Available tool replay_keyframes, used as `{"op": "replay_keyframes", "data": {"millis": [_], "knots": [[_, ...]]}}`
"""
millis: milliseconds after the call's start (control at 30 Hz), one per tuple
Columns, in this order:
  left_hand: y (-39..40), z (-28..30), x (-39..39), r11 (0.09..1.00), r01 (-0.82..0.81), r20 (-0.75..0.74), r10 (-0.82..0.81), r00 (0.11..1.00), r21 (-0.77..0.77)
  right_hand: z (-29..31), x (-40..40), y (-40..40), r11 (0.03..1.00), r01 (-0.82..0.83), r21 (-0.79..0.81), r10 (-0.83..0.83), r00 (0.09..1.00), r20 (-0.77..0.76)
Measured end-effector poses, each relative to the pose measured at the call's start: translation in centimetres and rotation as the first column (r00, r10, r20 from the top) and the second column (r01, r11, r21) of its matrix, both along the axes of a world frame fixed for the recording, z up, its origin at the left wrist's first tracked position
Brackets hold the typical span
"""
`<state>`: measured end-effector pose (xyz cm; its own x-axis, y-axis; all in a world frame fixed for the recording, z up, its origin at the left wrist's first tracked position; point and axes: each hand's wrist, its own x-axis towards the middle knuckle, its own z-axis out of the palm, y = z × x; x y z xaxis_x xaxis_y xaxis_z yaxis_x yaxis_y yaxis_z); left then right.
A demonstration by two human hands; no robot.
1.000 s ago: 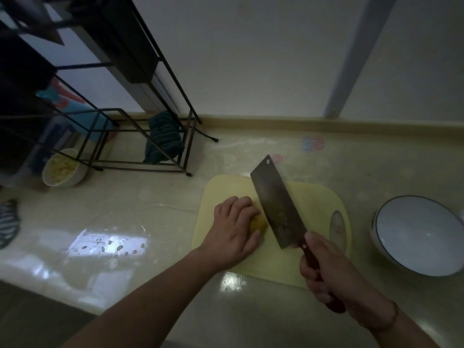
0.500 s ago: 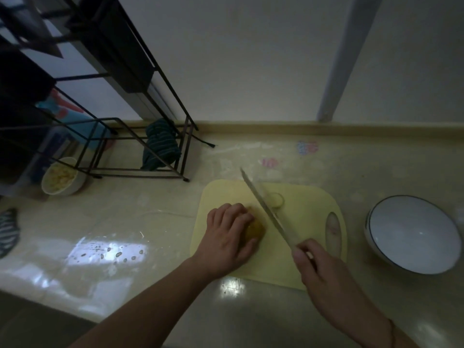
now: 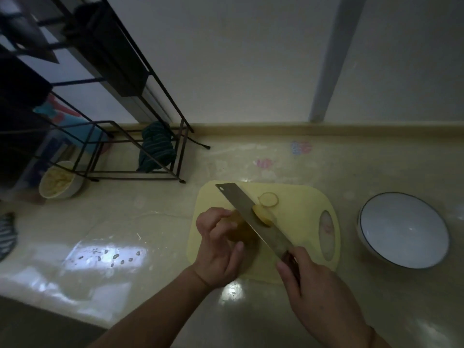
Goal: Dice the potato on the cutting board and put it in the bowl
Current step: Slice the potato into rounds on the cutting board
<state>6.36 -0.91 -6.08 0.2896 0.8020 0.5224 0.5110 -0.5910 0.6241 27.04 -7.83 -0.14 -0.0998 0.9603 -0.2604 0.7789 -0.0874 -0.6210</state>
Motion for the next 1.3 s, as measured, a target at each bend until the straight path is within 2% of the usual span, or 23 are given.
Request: {"op": "replay_keyframes", "data": {"millis": [33, 100, 200, 367, 733, 900, 967, 1033, 1167, 1233, 1300], "knots": [[0.2, 0.6, 0.3, 0.998, 0.019, -0.040, -0.017, 0.999, 0.062, 0.0, -0.1, 0.1, 1.000, -0.009, 0.012, 0.009, 1.000, 0.025], [0.8, 2.1, 0.8, 0.986, 0.062, -0.248, -0.022, 0.969, 0.158, -0.3, -0.3, 0.2, 0.999, -0.026, 0.034, 0.024, 0.998, 0.058], [1.8, 3.5, 1.4, 0.988, 0.079, -0.508, -0.002, 0.861, 0.130, -0.8, -0.5, 0.1, 0.999, -0.030, 0.043, 0.027, 0.996, 0.082], [2.1, 3.8, 1.6, 0.992, 0.087, -0.636, -0.011, 0.772, 0.088, -1.6, -0.7, 0.1, 0.996, -0.025, 0.090, 0.017, 0.997, 0.081], [1.7, 3.7, 2.2, 0.995, 0.085, -0.697, -0.032, 0.716, 0.042, -2.1, -0.8, 0.0, 0.997, 0.006, 0.081, -0.011, 0.998, 0.060], [1.7, 4.1, 2.7, 0.999, 0.036, -0.742, -0.045, 0.669, -0.028, -2.0, -1.0, -0.4, 0.988, 0.007, 0.151, -0.013, 0.999, 0.036], [1.8, 4.3, 2.8, 0.999, 0.043, -0.724, -0.038, 0.689, -0.012, -2.0, -1.2, -0.4, 0.985, 0.037, 0.166, -0.033, 0.999, -0.029], [1.8, 4.5, 2.5, 0.997, 0.068, -0.666, -0.032, 0.745, 0.029, -1.6, -1.2, -0.1, 0.991, 0.105, 0.077, -0.096, 0.990, -0.106], [1.0, 4.2, 0.9, 0.995, 0.018, -0.421, 0.025, 0.907, 0.099, -0.5, -0.1, 1.1, 0.986, 0.166, -0.032, -0.169, 0.956, -0.238], [0.6, 3.0, -0.4, 0.997, -0.031, -0.390, 0.054, 0.919, 0.066, 0.2, 0.5, 1.8, 0.974, 0.192, -0.123, -0.223, 0.915, -0.337], [0.3, 1.5, -1.5, 0.999, -0.034, -0.439, 0.037, 0.898, 0.015, 0.7, 0.9, 2.3, 0.946, 0.209, -0.249, -0.299, 0.862, -0.410]]}}
